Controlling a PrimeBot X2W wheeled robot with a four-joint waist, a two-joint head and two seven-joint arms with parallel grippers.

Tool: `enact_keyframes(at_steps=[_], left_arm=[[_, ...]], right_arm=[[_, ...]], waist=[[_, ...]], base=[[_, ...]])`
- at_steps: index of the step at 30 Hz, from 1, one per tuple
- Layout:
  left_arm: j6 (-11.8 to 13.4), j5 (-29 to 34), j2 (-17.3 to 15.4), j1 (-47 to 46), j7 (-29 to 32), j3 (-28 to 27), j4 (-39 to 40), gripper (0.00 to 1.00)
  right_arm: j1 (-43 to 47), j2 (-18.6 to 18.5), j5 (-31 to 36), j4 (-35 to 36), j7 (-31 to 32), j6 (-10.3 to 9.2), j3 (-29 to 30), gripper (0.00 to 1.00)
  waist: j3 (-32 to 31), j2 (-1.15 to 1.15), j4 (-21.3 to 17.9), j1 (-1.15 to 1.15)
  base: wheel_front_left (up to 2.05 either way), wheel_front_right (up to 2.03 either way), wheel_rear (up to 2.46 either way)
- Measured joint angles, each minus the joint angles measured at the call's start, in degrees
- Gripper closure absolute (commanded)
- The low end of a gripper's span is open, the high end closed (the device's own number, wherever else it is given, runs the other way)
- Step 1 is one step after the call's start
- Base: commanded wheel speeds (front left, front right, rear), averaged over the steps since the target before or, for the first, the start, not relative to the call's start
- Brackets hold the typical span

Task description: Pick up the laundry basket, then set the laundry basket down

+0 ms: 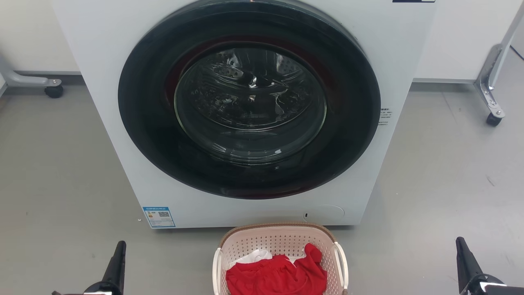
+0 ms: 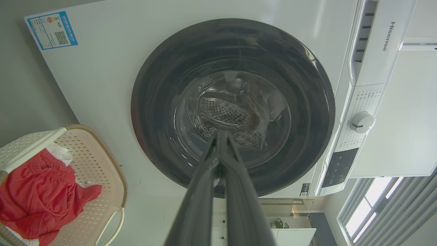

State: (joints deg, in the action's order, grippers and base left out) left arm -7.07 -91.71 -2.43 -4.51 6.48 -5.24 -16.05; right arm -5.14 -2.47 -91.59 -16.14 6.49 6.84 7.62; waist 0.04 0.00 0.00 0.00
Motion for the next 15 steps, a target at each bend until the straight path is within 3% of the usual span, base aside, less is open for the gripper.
enact_keyframes(at_steps=[15], left_arm=[[0.0,0.0,0.0,0.0,0.0,0.0,0.0,1.0]], right_arm=[[0.0,0.0,0.0,0.0,0.0,0.0,0.0,1.0]], waist=[[0.0,0.0,0.0,0.0]], base=[[0.0,0.0,0.0]])
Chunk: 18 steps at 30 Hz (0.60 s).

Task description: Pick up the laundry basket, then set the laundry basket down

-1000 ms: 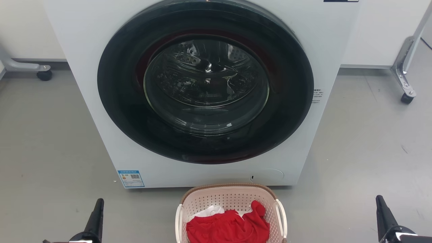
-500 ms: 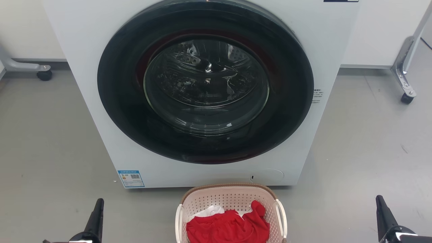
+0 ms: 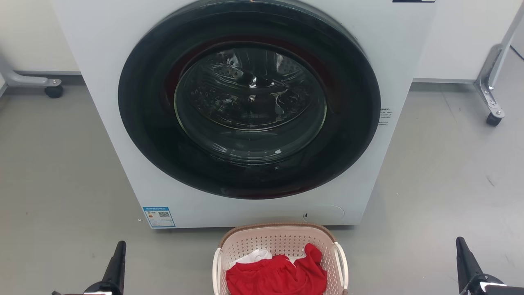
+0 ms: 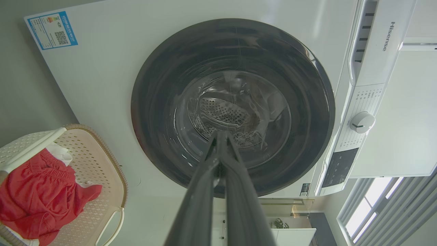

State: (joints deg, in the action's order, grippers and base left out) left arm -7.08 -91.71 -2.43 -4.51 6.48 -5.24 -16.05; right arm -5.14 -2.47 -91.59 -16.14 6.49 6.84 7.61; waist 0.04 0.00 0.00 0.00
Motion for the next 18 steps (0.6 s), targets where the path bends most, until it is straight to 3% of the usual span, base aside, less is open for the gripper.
enact_keyframes(at_steps=[18], left_arm=[[0.0,0.0,0.0,0.0,0.0,0.0,0.0,1.0]], right_arm=[[0.0,0.0,0.0,0.0,0.0,0.05,0.0,1.0]], waist=[[0.0,0.0,0.0,0.0]], base=[[0.0,0.0,0.0]])
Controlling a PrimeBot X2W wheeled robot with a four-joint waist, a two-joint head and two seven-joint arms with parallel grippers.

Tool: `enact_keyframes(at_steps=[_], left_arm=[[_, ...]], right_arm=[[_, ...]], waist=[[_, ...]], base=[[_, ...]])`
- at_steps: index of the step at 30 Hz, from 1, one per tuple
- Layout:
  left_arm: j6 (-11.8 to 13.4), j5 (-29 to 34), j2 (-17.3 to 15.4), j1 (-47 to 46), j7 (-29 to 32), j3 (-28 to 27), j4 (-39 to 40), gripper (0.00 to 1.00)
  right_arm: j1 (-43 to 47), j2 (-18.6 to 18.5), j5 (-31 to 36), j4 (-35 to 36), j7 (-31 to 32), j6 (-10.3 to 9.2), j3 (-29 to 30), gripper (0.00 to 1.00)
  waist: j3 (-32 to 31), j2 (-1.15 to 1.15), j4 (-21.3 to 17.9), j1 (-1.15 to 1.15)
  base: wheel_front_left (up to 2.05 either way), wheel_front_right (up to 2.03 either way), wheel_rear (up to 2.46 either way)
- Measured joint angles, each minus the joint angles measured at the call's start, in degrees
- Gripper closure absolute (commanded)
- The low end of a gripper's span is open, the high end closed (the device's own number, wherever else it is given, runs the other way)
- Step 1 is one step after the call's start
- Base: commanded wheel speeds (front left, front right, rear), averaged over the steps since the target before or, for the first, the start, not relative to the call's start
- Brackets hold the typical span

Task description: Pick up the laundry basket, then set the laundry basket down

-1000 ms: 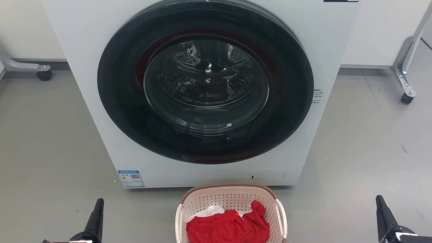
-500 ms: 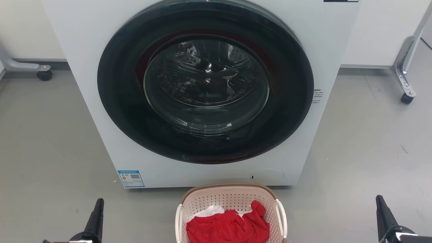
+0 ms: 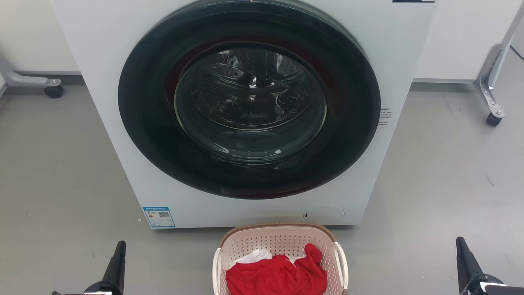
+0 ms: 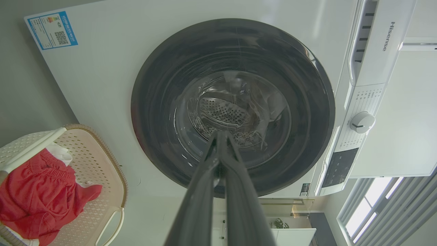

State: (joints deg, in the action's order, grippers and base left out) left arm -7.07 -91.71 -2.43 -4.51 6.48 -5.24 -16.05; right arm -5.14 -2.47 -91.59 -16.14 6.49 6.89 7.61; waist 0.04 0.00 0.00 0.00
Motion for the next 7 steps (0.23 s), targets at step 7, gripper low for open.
enact_keyframes(at_steps=[7], left_arm=[[0.0,0.0,0.0,0.0,0.0,0.0,0.0,1.0]], right_arm=[[0.0,0.0,0.0,0.0,0.0,0.0,0.0,1.0]], waist=[[0.0,0.0,0.0,0.0]], base=[[0.0,0.0,0.0]])
